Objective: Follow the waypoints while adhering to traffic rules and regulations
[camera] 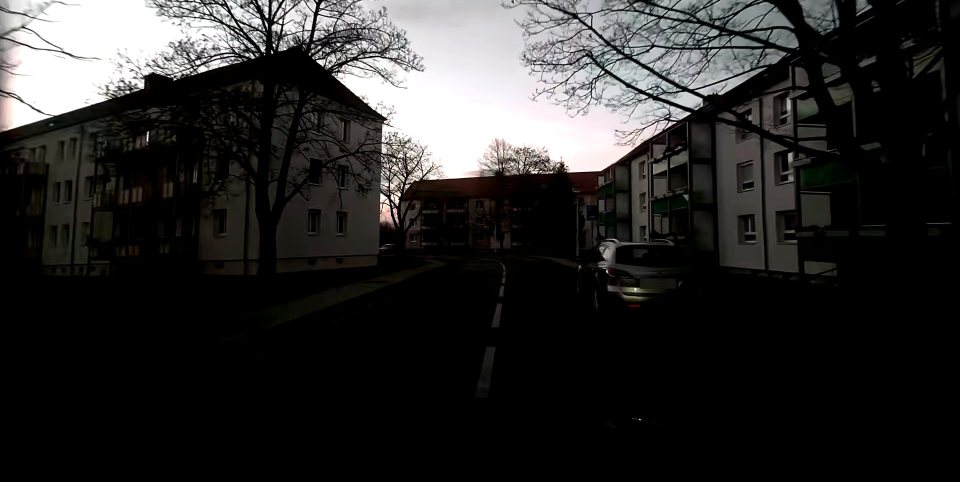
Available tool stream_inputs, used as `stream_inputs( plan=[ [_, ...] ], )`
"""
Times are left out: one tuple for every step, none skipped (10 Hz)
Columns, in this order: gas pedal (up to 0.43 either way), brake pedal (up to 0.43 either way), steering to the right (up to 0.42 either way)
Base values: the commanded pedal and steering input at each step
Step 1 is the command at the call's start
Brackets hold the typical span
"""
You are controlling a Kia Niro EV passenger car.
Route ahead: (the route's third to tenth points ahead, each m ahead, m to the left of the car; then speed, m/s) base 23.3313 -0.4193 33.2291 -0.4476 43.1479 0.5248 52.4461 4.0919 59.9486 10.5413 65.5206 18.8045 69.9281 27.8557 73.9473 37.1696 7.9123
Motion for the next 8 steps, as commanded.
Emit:
stream_inputs(
  plan=[
    [0.039,0.0,-0.004],
    [0.039,0.0,-0.004],
    [0.039,0.0,-0.004],
    [0.039,0.0,-0.004],
    [0.039,0.0,-0.003],
    [0.039,0.0,0.002],
    [0.039,0.0,0.005],
    [0.039,0.0,0.011]
  ],
)
